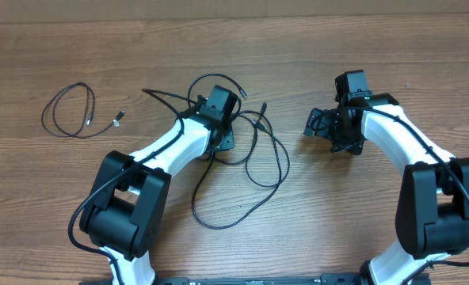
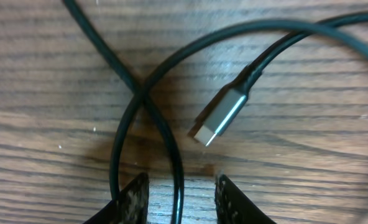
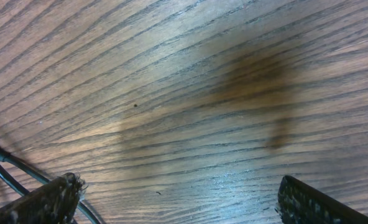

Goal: Untangle cables

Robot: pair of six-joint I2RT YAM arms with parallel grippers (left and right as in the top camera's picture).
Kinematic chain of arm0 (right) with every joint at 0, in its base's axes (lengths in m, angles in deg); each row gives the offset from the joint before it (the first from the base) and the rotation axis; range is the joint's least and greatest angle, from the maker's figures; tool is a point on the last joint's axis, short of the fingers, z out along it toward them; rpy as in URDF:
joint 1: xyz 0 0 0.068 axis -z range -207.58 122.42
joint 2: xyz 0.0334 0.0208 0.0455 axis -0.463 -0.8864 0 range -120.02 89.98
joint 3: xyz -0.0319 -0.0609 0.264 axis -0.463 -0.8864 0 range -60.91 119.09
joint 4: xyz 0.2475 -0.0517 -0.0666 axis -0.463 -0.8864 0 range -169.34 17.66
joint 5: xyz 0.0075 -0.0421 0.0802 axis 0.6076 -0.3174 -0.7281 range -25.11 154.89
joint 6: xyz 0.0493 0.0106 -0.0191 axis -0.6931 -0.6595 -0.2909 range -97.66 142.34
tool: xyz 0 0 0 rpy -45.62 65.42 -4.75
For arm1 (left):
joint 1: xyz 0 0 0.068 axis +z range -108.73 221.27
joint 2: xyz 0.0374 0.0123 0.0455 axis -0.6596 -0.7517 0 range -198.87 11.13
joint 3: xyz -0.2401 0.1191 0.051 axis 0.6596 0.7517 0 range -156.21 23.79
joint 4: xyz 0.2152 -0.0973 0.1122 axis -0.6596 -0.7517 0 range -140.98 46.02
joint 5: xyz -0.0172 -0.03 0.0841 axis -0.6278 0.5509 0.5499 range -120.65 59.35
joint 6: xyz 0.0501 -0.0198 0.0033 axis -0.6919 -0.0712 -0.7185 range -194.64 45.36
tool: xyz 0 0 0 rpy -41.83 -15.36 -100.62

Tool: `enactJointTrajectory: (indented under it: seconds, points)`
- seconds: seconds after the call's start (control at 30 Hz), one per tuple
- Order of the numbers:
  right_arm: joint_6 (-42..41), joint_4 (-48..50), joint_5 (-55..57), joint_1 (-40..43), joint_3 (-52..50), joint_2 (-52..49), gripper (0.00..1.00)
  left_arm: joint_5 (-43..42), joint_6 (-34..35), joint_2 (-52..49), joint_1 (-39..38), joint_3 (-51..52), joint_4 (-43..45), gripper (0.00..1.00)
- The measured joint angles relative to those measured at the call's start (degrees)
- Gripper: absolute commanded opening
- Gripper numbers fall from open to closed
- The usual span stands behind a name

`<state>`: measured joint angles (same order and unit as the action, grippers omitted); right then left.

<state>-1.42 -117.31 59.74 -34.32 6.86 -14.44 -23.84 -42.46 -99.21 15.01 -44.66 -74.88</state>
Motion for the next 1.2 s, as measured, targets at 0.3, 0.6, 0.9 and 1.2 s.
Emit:
enactJointTrajectory:
  seconds: [0.3, 0.6, 0.9, 1.2]
  points:
    - [0.0, 0.0, 0.0, 0.0, 0.0, 0.0, 1.0, 1.0, 2.7, 0.9, 0.0, 3.9, 4.9, 0.04]
    - [0.0, 0.0, 0.0, 0.0, 0.0, 0.0, 1.0, -4.5, 2.0, 1.6, 0.4, 4.2, 4.6, 0.04]
    - [0.0, 0.0, 0.0, 0.0, 0.0, 0.0, 1.0, -29.3, -3.8, 3.0, 6.3, -7.1, -1.7, 0.04]
    - [0.0, 0.0, 0.0, 0.0, 0.0, 0.0, 1.0, -57.6, -10.6, 7.8, 11.7, -12.6, -1.3, 0.04]
